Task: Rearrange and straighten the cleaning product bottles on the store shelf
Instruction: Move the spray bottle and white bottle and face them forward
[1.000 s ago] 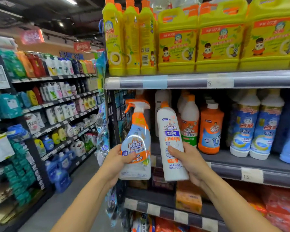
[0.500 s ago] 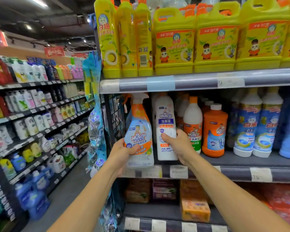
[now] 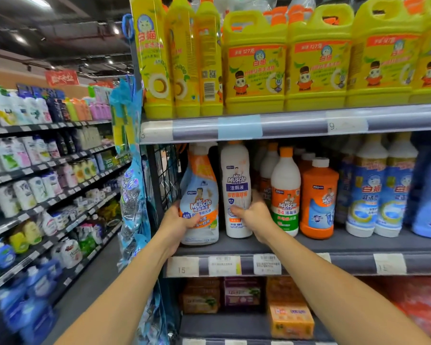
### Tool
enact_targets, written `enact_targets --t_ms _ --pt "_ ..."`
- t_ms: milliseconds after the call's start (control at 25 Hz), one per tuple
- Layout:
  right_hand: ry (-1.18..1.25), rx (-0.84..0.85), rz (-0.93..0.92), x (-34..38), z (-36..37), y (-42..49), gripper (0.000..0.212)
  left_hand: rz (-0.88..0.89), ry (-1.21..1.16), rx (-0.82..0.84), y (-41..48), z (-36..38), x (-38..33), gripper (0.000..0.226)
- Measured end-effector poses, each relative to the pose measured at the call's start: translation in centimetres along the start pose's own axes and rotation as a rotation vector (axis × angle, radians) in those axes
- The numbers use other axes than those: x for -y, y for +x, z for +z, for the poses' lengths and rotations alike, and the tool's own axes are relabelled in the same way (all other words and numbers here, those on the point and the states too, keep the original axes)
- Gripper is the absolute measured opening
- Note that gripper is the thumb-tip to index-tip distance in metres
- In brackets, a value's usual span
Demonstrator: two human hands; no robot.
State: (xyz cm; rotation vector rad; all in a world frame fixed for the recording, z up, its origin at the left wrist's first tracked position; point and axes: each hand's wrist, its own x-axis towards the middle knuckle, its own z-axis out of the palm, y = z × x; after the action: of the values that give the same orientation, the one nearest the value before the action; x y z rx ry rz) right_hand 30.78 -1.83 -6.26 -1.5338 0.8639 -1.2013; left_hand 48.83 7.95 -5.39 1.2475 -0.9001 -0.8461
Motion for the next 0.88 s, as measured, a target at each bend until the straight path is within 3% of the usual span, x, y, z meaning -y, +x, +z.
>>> enact_targets --t_ms 360,640,880 --pt "-0.146 0.015 -0.028 -0.8 0.1 -0.2 0.056 0.003 0.008 -0.054 1.6 0.9 0.9 0.048" --pt "-0.576 0.079 0.017 -1.3 -1.3 -0.5 0.064 0.056 0.406 -0.16 1.6 0.2 1.8 0.056" --pt "-0.601 0.009 0.025 -1.1 -1.1 -0.3 0.061 0.078 0.385 -0.19 2.2 0.4 1.8 0.057"
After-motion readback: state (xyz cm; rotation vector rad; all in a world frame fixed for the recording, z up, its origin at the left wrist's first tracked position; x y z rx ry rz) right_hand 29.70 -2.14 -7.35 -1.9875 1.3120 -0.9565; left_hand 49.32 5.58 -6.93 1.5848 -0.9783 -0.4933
